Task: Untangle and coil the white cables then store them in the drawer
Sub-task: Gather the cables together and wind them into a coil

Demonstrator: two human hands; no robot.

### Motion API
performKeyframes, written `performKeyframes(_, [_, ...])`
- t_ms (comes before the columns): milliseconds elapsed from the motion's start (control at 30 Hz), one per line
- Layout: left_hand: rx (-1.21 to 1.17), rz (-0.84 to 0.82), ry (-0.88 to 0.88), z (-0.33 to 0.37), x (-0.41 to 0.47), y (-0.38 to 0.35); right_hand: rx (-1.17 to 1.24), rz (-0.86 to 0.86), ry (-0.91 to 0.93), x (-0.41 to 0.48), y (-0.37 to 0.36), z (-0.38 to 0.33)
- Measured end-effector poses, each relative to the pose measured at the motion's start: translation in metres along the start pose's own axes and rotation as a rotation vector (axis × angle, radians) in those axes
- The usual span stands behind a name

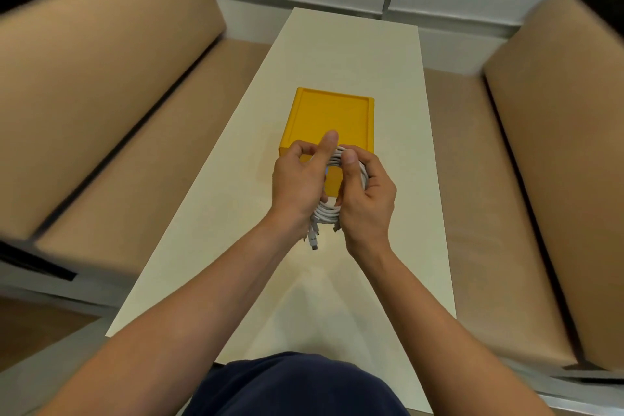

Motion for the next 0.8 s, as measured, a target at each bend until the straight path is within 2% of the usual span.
performKeyframes(67, [-0.037, 0.075, -0.020, 0.005, 0.003, 0.003, -0.025, 0.007, 0.037, -0.004, -0.005, -0.006])
performKeyframes(233, [-0.095, 0.073, -0.011, 0.006, 0.006, 0.008, -0.077, -0.118, 0.035, -0.005, -0.010, -0.003])
performKeyframes(400, [-0.108, 0.080, 0.027, 0.007, 0.013, 0.015, -0.091, -0.536, -0.002, -0.019, -0.024, -0.001])
performKeyframes(467, [-0.108, 0.068, 0.046, 0.006, 0.012, 0.013, -0.134, -0.629, 0.042, -0.021, -0.023, -0.003])
performKeyframes(533, [-0.103, 0.047, 0.050, 0.005, 0.010, 0.009, -0.170, -0.647, 0.074, -0.017, -0.021, -0.003])
performKeyframes(633, [-0.053, -0.032, 0.060, 0.001, 0.010, 0.003, -0.168, -0.631, 0.051, -0.011, -0.017, 0.004])
performKeyframes(800, [-0.020, -0.346, 0.059, -0.006, 0.004, -0.009, -0.192, -0.604, 0.052, -0.003, -0.006, 0.009])
Point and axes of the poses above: each hand's wrist, its own x-axis towards the middle knuckle, its own y-axis out of the back of the hand, z = x × y, the point moved 10 cm from there along x, towards the middle knuckle, and after that the axes turned 5 degrees about z, right-handed, at the moved point
